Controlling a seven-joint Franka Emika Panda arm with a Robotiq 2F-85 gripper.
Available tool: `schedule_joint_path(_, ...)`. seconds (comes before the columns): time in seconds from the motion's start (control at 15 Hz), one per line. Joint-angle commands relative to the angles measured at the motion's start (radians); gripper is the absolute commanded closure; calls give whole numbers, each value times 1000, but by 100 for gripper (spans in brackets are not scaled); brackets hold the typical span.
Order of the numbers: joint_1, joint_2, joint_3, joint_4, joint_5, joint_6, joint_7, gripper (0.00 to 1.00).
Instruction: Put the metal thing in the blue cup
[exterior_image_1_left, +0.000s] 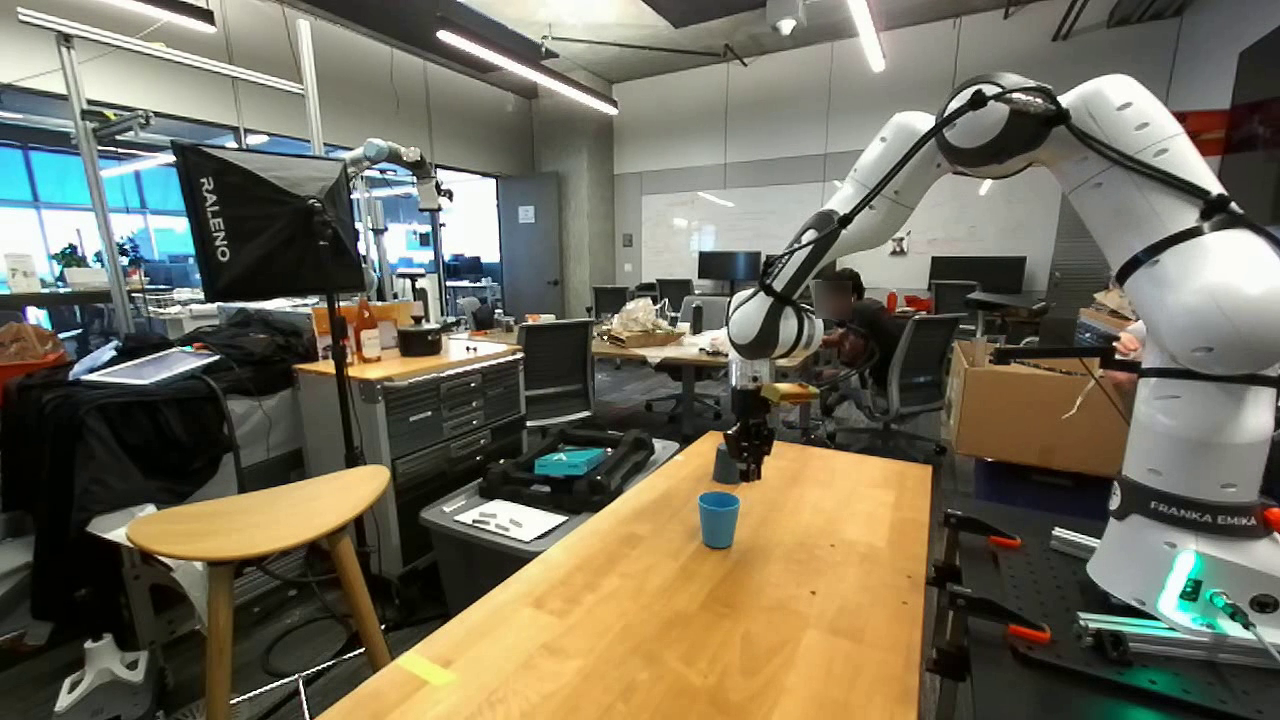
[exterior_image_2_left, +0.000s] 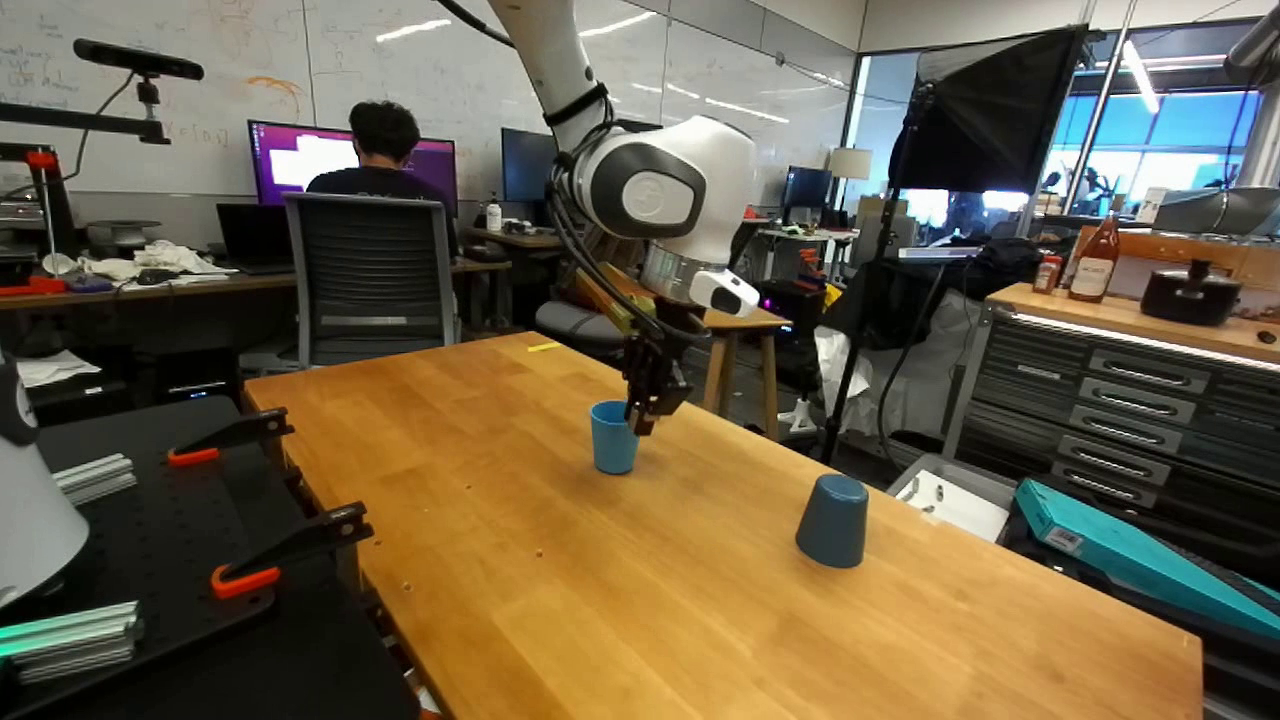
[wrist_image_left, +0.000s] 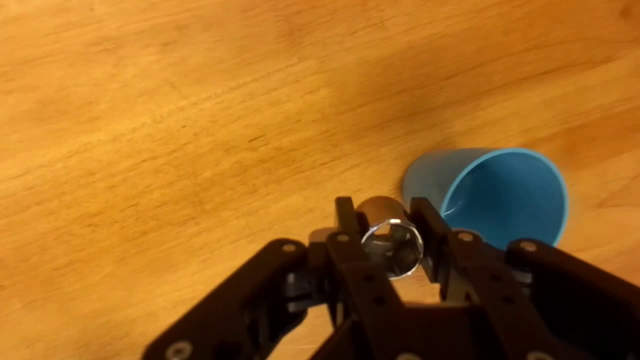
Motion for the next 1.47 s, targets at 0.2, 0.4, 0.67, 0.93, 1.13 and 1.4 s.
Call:
schedule_joint_path(0.2, -79, -101, 102, -110, 258, 52, -237, 88)
schedule_joint_path(0.4, -89, -95, 135, -140, 356, 140, -337, 88)
schedule_joint_path(0.67, -103, -52, 182, -148, 446, 267, -422, 88)
schedule_joint_path(0.93, -143, -12, 259, -141, 549, 385, -512, 88)
schedule_joint_path(1.13, -166, 30, 301, -124, 602, 446, -575, 43)
schedule_joint_path(1.4, -147, 43, 264, -121, 551, 390, -536, 21)
